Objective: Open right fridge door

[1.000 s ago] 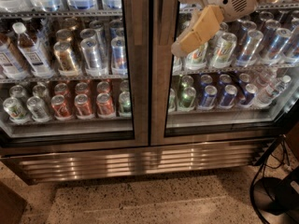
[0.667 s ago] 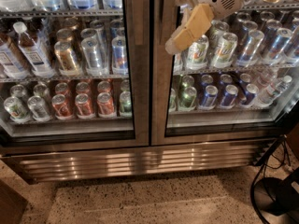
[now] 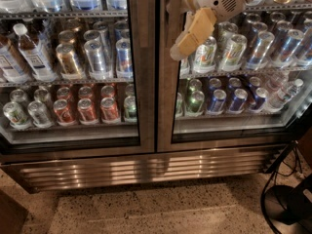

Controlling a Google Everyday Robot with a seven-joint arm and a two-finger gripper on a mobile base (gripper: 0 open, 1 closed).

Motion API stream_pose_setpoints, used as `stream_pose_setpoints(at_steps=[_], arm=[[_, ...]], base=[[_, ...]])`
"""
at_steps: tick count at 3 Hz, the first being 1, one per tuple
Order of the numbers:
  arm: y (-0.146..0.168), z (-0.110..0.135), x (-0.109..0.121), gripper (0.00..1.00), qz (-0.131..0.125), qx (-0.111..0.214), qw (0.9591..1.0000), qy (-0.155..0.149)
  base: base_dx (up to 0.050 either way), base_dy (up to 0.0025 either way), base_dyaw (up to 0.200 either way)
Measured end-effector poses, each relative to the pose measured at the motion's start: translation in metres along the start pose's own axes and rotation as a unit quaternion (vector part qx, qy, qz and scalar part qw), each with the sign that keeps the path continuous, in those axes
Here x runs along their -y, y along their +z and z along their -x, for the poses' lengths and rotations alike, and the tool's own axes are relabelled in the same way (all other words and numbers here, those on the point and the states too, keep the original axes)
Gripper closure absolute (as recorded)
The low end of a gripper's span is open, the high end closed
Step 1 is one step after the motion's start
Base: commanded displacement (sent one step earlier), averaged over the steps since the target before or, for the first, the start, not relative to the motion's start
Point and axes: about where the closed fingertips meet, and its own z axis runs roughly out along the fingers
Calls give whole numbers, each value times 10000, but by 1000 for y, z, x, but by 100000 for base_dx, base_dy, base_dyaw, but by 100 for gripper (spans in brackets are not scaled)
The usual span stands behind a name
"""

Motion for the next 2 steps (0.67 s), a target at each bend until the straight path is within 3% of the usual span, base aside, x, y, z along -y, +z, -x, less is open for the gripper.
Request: stream_pose_setpoints(at_steps=[2], arm=[[2,-4,0,42,120,-70,9999,-25]], base=[[0,0,0]])
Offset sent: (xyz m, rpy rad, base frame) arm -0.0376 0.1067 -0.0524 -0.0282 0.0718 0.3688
